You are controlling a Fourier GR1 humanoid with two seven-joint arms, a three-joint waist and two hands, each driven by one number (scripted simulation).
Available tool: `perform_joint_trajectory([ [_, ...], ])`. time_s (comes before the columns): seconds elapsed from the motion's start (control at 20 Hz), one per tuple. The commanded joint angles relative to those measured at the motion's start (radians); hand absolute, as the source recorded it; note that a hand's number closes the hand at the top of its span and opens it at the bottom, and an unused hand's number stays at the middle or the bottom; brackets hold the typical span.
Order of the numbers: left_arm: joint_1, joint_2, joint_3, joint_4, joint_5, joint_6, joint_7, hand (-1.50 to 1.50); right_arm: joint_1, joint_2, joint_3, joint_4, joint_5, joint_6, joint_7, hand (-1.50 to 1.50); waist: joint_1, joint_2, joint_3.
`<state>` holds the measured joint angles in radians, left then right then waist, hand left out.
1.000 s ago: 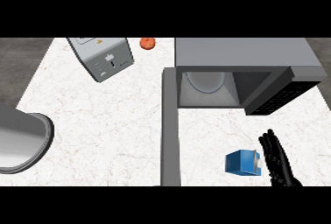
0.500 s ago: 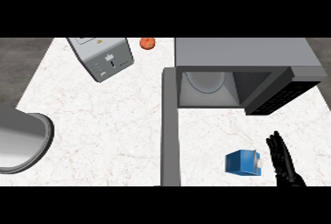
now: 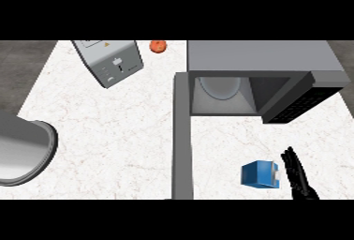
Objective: Pick up the milk, place it into the microwave and close the microwave
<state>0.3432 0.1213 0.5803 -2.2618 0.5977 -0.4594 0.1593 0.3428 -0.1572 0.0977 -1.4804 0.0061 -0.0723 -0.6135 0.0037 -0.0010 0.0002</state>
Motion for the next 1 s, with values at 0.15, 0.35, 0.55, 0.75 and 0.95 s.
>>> perform_joint_trajectory([
  [0.15, -0.098, 0.018, 0.018, 0.087, -0.023, 0.003, 0.001, -1.50, -0.124, 0.009, -0.075, 0.245, 0.005, 0.014, -0.117, -1.50, -0.002, 0.001, 0.000],
  [0.35, -0.016, 0.031, 0.100, 0.023, 0.083, -0.055, 0.027, -1.50, -0.179, 0.013, -0.085, 0.306, 0.044, -0.010, -0.136, -1.50, 0.003, 0.000, 0.000],
  [0.55, -0.070, 0.046, 0.082, 0.023, 0.060, -0.018, 0.067, -1.50, -0.241, 0.083, -0.058, 0.430, 0.104, -0.079, -0.185, -1.50, 0.002, 0.001, 0.000],
  [0.75, -0.070, 0.026, 0.075, 0.010, 0.067, -0.021, 0.096, -1.50, -0.312, -0.004, -0.148, 0.579, 0.042, 0.048, -0.295, 1.50, 0.002, 0.001, 0.000],
  [0.95, -0.005, 0.005, 0.123, 0.012, 0.120, -0.076, 0.061, -1.50, -0.379, 0.048, -0.086, 0.626, 0.109, 0.015, -0.331, 1.50, 0.009, 0.000, 0.000],
])
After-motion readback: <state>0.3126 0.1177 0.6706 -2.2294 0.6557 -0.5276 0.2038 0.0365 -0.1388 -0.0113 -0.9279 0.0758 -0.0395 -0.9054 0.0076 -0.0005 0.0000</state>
